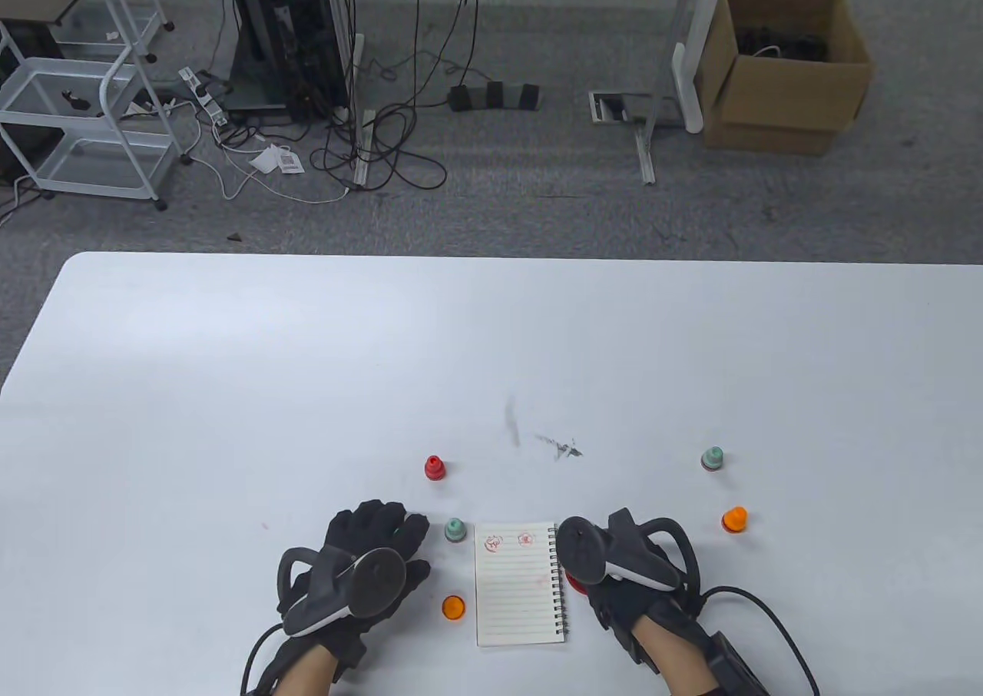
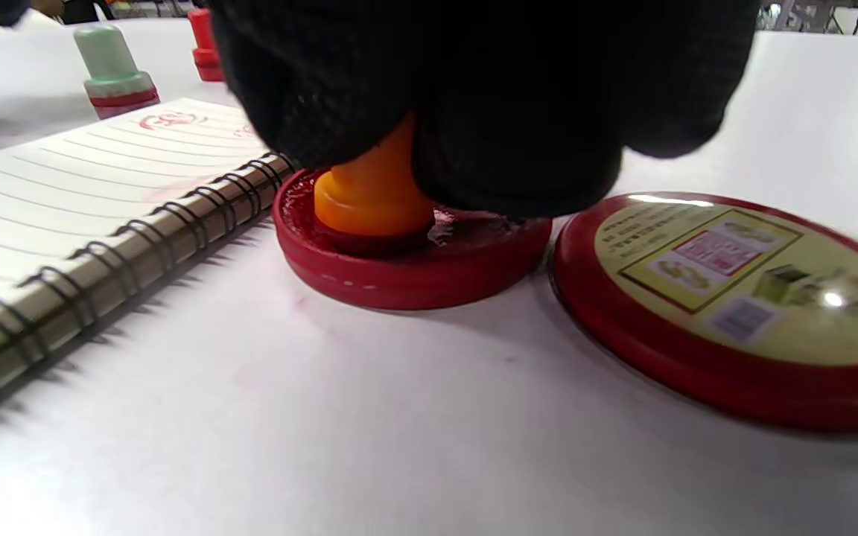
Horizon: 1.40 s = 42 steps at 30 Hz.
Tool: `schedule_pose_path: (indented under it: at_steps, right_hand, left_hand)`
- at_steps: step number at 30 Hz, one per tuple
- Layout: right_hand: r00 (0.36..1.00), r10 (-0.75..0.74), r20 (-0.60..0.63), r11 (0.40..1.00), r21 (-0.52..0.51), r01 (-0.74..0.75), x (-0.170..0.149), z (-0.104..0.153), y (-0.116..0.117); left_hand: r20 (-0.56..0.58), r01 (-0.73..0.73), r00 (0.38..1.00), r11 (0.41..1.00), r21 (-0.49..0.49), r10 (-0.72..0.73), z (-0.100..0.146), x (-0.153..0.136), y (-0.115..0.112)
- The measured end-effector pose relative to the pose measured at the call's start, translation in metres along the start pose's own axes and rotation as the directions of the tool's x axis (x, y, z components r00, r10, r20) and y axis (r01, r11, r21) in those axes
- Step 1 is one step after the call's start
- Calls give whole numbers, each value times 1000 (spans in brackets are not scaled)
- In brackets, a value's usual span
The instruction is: Stamp reward stamp onto notebook
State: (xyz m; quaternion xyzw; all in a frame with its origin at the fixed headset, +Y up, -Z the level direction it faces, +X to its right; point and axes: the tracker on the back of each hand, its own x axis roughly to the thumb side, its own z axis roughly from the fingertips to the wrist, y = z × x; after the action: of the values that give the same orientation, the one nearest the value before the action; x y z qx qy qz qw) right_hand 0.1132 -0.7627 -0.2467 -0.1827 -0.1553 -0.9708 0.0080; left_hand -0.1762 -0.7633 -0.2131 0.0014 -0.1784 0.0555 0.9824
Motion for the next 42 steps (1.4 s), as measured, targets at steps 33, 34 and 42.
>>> schedule_pose_path:
  at_steps: [33,34,42]
  right_hand:
    - [962,-177,209,938,-259,229,29,8,-25]
    - [962,-161,221,942,-258,217,34,5,-25]
    - [959,-108,263,965,-205,165,64,-17,-18]
  left_hand:
    - [-9,-10,1000,998,67,10,9,-4,14]
    - [-10,-11,1000,998,68,12,9,-4,14]
    - [-8,-8,1000,997,79,8,10,-3,16]
